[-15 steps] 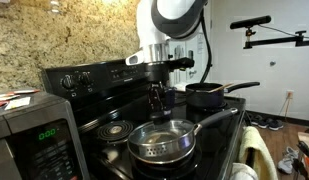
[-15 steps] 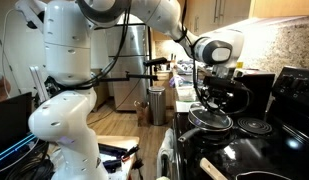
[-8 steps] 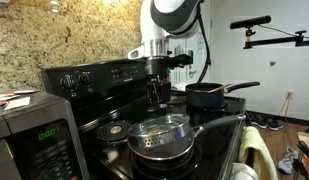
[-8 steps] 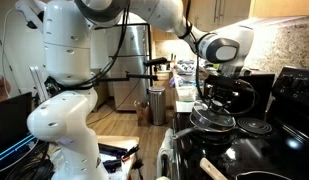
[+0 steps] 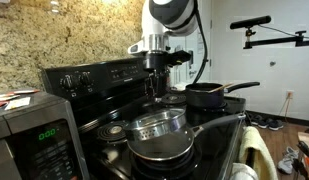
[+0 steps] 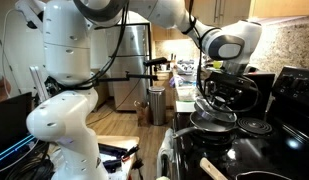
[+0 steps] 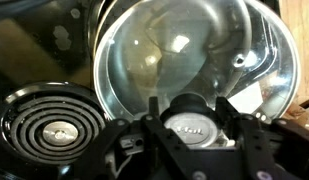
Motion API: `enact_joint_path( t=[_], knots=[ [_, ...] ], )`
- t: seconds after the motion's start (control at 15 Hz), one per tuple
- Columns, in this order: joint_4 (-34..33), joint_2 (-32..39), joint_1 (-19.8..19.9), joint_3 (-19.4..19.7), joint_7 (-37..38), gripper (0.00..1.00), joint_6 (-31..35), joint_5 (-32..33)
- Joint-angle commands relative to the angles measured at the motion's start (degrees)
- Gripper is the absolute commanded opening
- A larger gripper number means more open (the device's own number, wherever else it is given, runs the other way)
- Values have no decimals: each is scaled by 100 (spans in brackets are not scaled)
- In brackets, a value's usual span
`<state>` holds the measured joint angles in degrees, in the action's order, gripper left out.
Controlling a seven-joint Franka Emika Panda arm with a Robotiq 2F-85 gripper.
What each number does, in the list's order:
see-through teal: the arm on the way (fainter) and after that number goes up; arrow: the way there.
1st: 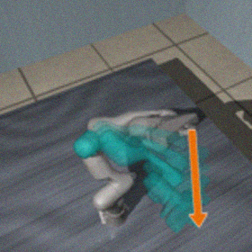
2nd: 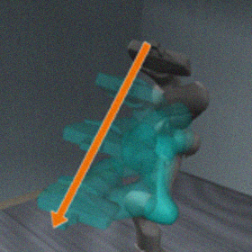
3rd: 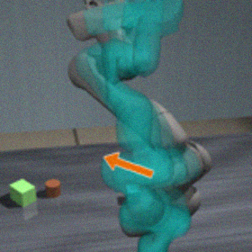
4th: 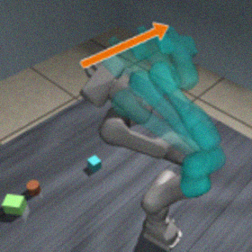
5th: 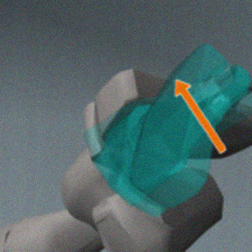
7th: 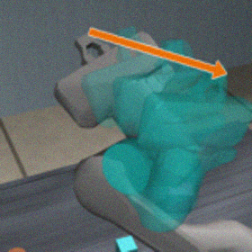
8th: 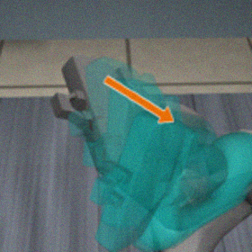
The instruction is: Put the wooden spatula in the pot then take the lid off the pan and put it on the pot
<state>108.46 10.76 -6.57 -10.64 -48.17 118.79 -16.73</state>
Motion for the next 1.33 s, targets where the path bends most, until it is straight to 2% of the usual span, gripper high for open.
enact_joint_path(
  t=[0.0, 0.27, 0.8, 1.27],
  knots=[
    [-239, -40, 127, -19, -141, 34, -64, -332],
    [-396, -21, 174, 30, -138, 34, -53, -438],
    [-452, 30, 317, 363, 71, 34, 392, -145],
    [-559, -111, 843, 890, 48, 34, 560, 119]
  ],
)
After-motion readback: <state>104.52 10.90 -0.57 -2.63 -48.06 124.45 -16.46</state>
